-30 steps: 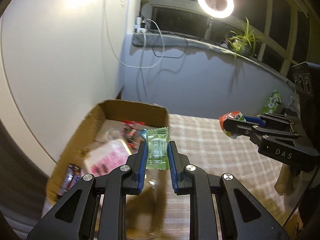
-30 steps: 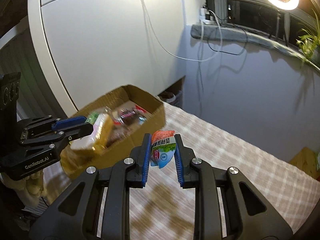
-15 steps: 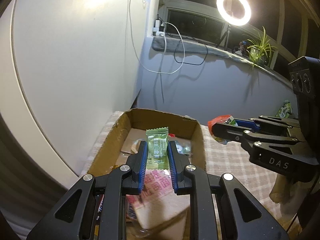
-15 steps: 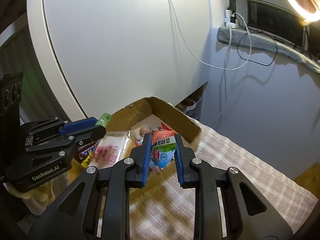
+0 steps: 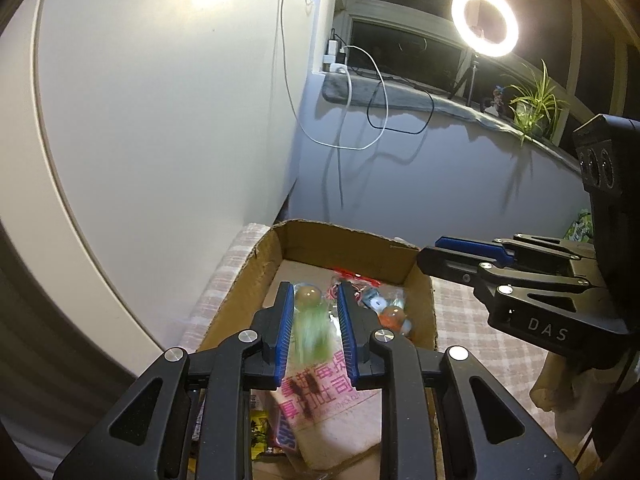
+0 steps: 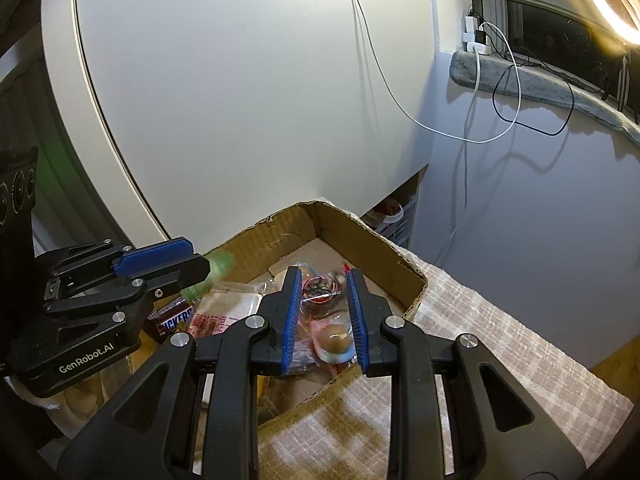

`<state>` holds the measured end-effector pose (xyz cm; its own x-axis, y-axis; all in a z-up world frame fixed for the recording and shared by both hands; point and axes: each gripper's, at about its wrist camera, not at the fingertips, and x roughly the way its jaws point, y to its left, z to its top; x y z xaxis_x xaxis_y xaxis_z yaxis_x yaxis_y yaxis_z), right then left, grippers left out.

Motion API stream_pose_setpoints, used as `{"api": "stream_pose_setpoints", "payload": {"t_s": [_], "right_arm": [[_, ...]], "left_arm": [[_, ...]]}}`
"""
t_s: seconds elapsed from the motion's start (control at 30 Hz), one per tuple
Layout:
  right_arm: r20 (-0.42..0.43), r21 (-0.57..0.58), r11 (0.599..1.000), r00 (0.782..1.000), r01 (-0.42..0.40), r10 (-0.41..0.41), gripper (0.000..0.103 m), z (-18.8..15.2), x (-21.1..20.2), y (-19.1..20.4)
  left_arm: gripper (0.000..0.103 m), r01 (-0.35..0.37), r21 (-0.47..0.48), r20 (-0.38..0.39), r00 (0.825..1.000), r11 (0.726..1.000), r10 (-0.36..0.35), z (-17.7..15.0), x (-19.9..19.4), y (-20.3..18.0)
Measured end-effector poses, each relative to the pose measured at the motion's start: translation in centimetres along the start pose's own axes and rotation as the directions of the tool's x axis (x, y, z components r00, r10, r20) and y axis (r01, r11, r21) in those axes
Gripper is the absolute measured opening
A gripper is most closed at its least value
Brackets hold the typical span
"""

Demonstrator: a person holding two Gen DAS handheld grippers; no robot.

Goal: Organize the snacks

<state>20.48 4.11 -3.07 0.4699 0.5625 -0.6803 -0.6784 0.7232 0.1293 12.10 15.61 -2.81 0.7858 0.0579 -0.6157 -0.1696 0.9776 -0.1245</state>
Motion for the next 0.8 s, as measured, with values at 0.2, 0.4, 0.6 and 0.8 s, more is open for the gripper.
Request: {"api": "stream_pose_setpoints", "payload": {"t_s": [0.2, 0.4, 0.6, 0.8], "right_arm": [[0.019, -0.002, 1.0, 1.0, 0.019, -0.019, 0.052, -0.1, -0.8, 0.1], [0.041, 0.008, 0.999, 0.998, 0.037, -0.037, 0.068, -0.5, -2.1, 0.0], [0.065, 0.014, 0.998, 0.996, 0.054, -0.055, 0.089, -1.5, -4.2, 0.3], [0.091, 0.006, 0.997, 0.993, 0.075, -0.075, 0.094, -3.4, -6.8, 1.2]], "left_arm": [[0.038, -0.009, 0.001, 0.013, 1.0, 1.0, 0.009, 0.0, -0.5, 0.1], [0.047, -0.014, -0.002, 0.031, 0.999, 1.0, 0.014, -0.1, -1.6, 0.1], [0.067, -0.024, -0.015, 0.047, 0.999, 1.0, 0.025, -0.7, -3.0, -0.1], [0.074, -0.039, -0.02, 0.066, 0.997, 0.999, 0.04, -1.8, -5.0, -0.8]]}}
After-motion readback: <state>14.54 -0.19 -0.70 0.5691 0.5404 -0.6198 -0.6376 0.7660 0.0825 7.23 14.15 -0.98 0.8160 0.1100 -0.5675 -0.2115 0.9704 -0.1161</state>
